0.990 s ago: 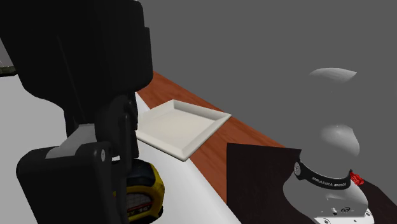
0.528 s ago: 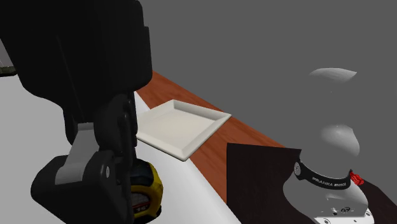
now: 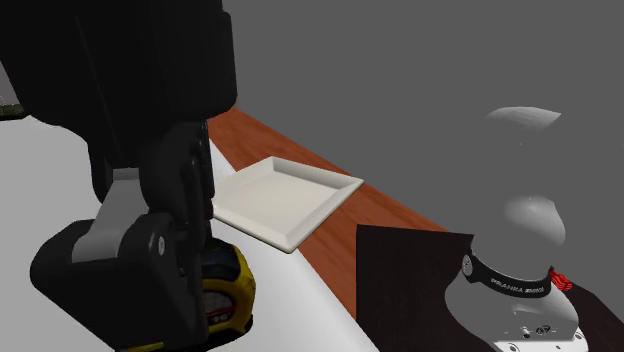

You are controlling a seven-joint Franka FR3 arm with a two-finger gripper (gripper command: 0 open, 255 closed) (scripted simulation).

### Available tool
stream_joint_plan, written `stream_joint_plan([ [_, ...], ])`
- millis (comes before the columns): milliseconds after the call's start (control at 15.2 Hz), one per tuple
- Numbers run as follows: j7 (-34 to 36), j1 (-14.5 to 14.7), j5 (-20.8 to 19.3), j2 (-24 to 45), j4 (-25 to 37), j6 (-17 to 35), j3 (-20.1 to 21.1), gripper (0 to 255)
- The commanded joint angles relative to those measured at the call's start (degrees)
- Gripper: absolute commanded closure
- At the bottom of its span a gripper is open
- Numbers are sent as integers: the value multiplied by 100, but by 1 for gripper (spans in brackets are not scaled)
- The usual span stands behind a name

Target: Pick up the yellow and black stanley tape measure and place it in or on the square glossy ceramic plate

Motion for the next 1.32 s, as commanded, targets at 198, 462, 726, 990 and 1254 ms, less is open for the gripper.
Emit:
stream_joint_plan([
  [198,-28,-6,10,-72,321,-390,-43,255],
  [462,-42,-15,7,-101,603,-699,-72,255],
  [726,-50,-26,-3,-108,905,-1007,-96,255],
  [990,-208,-60,17,-244,945,-1182,-220,255],
  [1254,-812,-172,53,-746,485,-1227,-673,255],
])
